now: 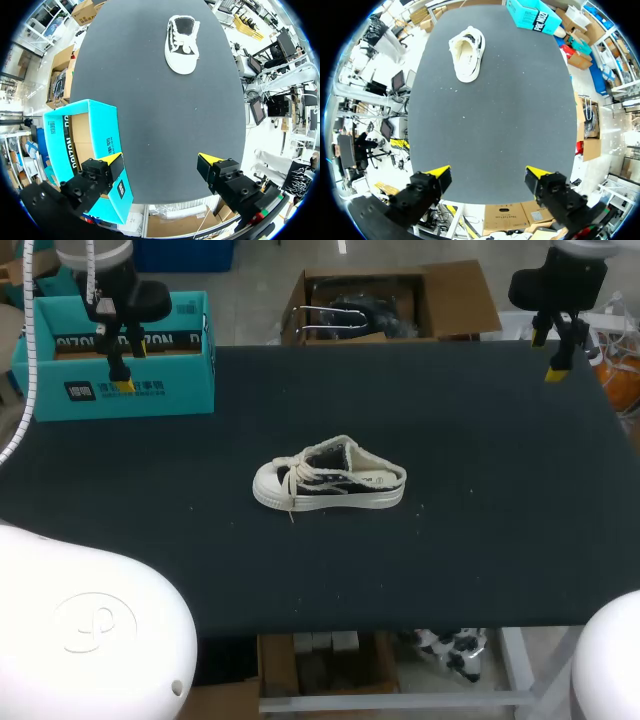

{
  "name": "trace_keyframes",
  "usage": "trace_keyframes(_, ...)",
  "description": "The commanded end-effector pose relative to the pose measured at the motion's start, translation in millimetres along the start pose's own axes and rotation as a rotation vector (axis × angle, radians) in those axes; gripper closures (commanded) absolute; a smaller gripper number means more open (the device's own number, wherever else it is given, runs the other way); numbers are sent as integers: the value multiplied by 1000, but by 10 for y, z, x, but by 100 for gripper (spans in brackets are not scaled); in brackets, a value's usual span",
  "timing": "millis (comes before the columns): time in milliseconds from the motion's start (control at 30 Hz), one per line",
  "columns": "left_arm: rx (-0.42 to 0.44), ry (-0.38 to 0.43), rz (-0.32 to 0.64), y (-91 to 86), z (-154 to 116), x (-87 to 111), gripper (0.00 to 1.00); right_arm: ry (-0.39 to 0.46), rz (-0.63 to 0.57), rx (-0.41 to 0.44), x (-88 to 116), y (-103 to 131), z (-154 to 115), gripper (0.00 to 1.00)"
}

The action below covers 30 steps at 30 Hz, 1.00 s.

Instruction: Open the shoe tongue, take the insole out of the shoe, put the insole back into the shoe, and pack the shoe into the shoebox

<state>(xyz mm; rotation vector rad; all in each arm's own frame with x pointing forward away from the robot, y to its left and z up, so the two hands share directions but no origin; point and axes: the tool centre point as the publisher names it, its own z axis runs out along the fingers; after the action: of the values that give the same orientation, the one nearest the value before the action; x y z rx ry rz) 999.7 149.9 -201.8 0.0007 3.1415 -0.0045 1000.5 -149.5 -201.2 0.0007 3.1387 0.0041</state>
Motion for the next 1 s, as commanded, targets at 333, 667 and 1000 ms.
trace_keyframes(333,-37,59,-221,-340,60,160,0,15,43,-171,185,385,258,0)
trace_keyframes(667,-7,182,-679,-560,158,333,0,-32,141,-393,439,859,517,0)
trace_keyframes(1000,-175,179,-784,-843,266,410,0,25,199,-501,505,1247,798,0)
